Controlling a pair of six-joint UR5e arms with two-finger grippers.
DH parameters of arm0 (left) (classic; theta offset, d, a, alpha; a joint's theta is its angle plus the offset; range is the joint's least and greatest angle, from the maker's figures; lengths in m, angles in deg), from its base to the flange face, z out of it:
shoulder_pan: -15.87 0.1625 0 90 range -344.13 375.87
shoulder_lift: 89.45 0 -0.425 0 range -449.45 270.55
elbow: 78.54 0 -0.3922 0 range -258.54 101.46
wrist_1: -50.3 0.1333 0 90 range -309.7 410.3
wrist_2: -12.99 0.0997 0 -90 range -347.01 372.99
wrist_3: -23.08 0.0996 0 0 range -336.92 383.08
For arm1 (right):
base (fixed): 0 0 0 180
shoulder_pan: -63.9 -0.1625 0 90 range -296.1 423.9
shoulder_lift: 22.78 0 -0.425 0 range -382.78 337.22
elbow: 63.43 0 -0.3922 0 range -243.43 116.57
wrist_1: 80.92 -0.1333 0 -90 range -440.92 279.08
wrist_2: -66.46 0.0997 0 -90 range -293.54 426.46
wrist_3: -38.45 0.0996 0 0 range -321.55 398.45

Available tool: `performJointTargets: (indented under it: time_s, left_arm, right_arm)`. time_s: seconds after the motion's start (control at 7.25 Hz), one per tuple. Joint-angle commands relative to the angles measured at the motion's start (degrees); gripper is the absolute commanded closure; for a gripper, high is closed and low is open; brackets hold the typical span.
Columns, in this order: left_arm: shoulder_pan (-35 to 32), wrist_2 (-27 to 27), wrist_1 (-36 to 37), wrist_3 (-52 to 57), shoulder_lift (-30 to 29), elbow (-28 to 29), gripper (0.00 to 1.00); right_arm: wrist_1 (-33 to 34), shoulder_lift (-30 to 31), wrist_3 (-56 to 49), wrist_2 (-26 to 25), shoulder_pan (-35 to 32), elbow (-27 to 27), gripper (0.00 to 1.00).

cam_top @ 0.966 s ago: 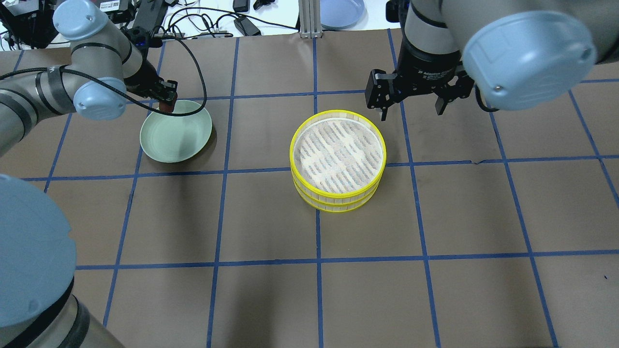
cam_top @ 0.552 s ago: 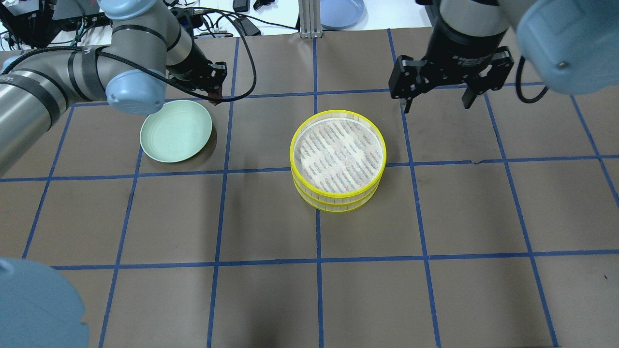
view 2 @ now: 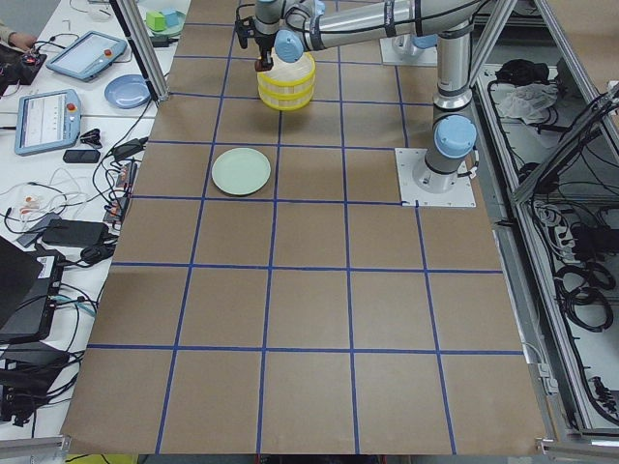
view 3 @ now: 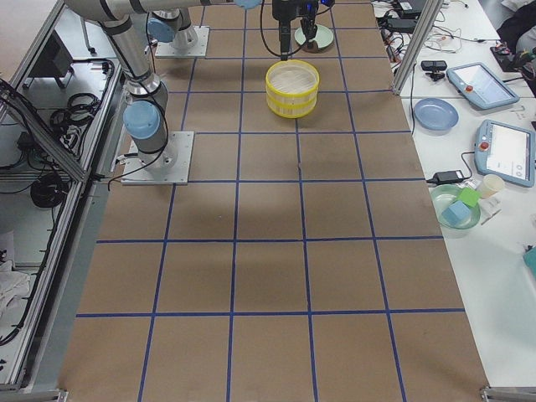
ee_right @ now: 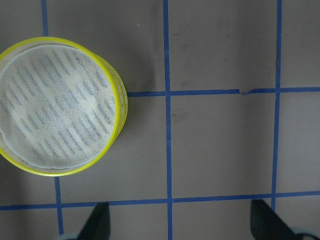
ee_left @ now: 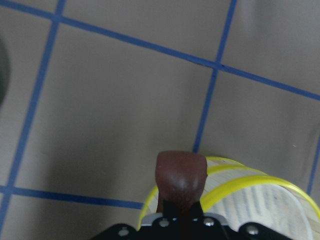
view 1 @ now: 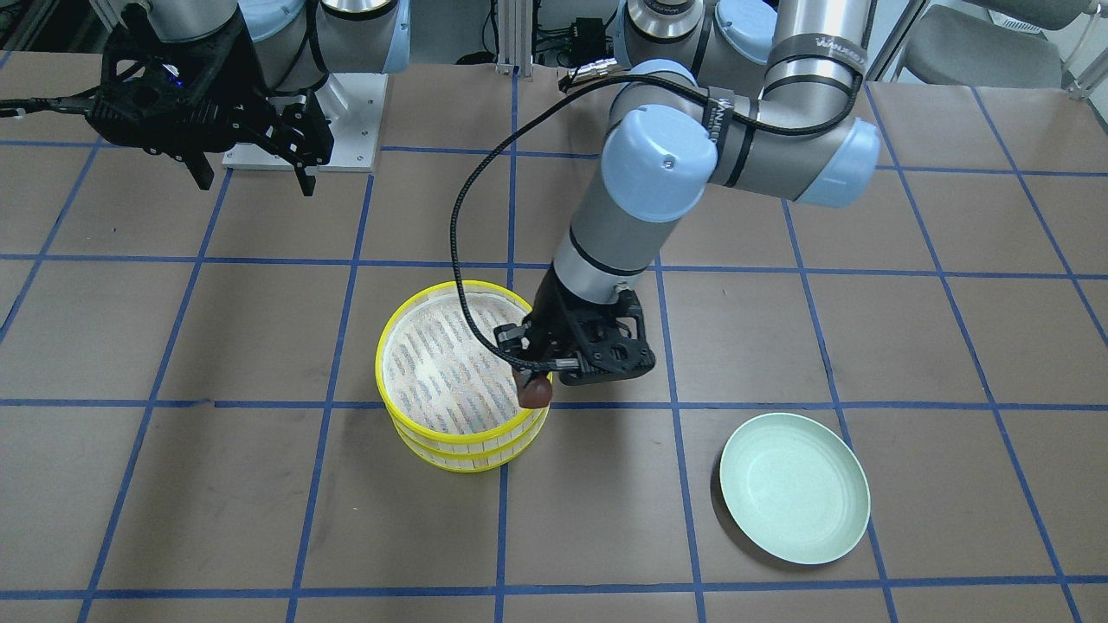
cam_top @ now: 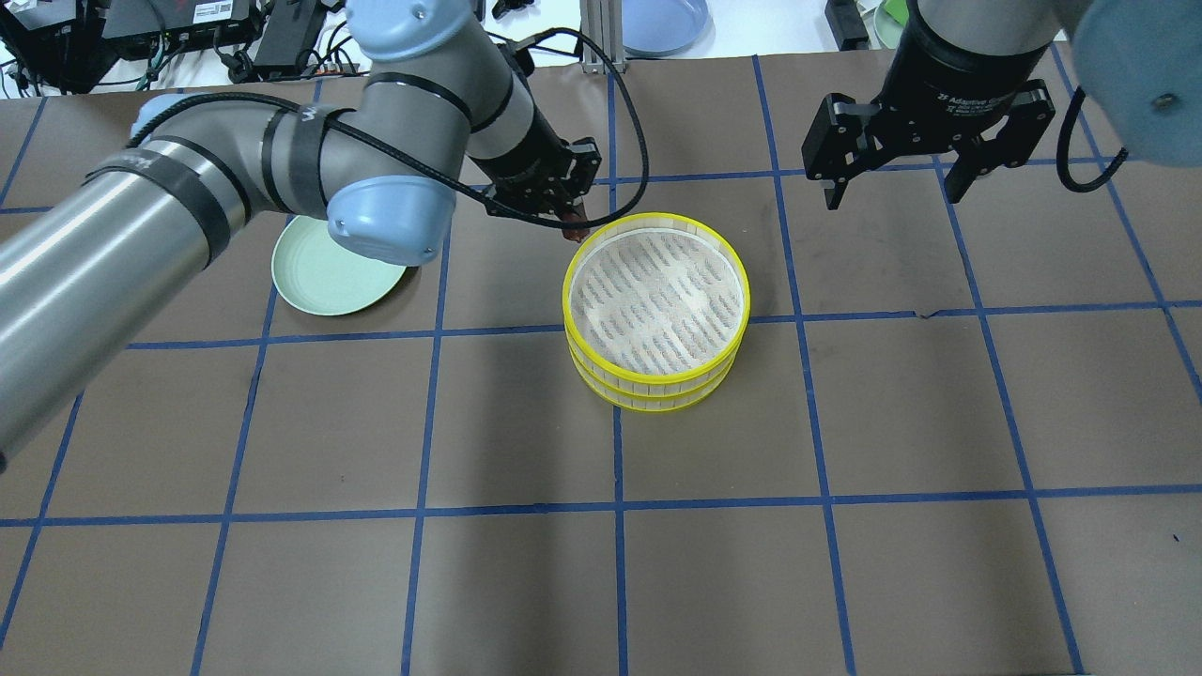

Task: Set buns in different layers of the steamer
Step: 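Carry the brown bun with the left gripper and lower it into the top tier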

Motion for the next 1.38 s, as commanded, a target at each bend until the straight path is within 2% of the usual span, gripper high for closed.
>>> performJointTargets:
  time_s: [0.0, 0.14, 0.28, 0.97, 1.1, 1.24]
  left_arm:
    - [-5.14, -3.36, 0.36, -3.03, -0.7, -1.9, 1.0]
    - [-5.33, -3.37, 0.53, -2.08, -0.69, -2.26, 0.54]
    - [-5.33, -3.63, 0.62, -2.5, -0.61, -2.18, 0.01]
    - [-4.98, -3.1, 0.54, -1.72, -0.17, -1.39, 0.0]
    - [-4.37, -2.76, 0.01, 2.9, 0.53, -1.3, 0.0]
    - [-1.49, 1.6, -1.3, 12.08, 1.41, -1.21, 0.0]
  right_arm:
    - [-0.07, 0.05, -0.01, 0.09, 0.03, -0.07, 0.0]
    - [-0.07, 0.05, -0.01, 0.26, 0.03, -0.07, 0.0]
    - [-0.07, 0.05, -0.01, 0.26, 0.03, -0.07, 0.0]
    - [-0.07, 0.05, -0.01, 0.44, 0.03, -0.07, 0.0]
    - [0.01, 0.05, 0.08, 0.53, 0.03, -0.07, 0.0]
    - [0.19, 0.05, 0.08, 0.88, 0.03, -0.07, 0.0]
